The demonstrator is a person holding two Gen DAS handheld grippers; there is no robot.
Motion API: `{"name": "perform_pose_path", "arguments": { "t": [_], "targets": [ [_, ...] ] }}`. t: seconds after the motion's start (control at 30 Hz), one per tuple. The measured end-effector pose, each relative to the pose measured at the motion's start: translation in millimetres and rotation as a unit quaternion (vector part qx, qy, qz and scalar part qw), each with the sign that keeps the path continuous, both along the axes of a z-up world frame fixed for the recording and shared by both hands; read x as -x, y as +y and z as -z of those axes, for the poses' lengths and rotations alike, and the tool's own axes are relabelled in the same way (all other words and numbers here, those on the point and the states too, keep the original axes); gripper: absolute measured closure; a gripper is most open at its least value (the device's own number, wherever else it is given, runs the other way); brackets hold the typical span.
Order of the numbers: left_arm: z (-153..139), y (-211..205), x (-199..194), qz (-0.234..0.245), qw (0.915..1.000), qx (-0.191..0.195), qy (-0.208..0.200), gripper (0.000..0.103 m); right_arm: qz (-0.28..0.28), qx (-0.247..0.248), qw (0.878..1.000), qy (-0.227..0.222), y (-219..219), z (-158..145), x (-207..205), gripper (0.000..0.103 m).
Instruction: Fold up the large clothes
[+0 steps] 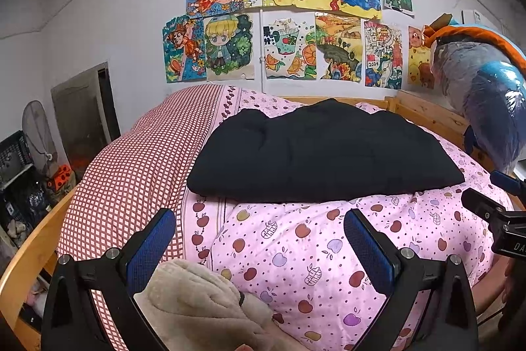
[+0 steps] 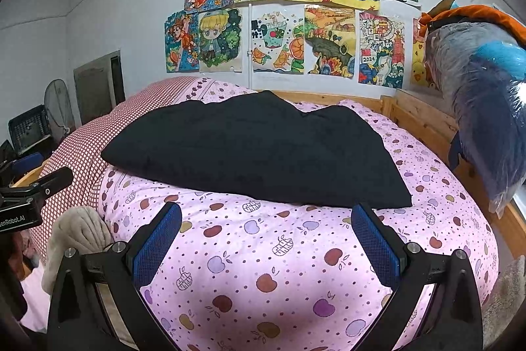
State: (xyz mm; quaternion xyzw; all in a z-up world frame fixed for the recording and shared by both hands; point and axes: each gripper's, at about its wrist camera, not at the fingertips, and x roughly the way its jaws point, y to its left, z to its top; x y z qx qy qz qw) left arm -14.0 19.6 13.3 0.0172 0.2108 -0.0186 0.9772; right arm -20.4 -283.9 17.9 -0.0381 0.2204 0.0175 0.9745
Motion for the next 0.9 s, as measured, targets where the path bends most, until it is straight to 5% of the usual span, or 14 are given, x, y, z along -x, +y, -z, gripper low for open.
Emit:
{"name": "perform_pose_path", "arguments": {
  "t": [0.9],
  "targets": [
    [-0.8,-1.0,0.9,-0.001,1.0,0.005,0.0,0.0,0.003,-0.003,1.0,-0.002,0.6,0.1,0.9,0.002]
  ]
}}
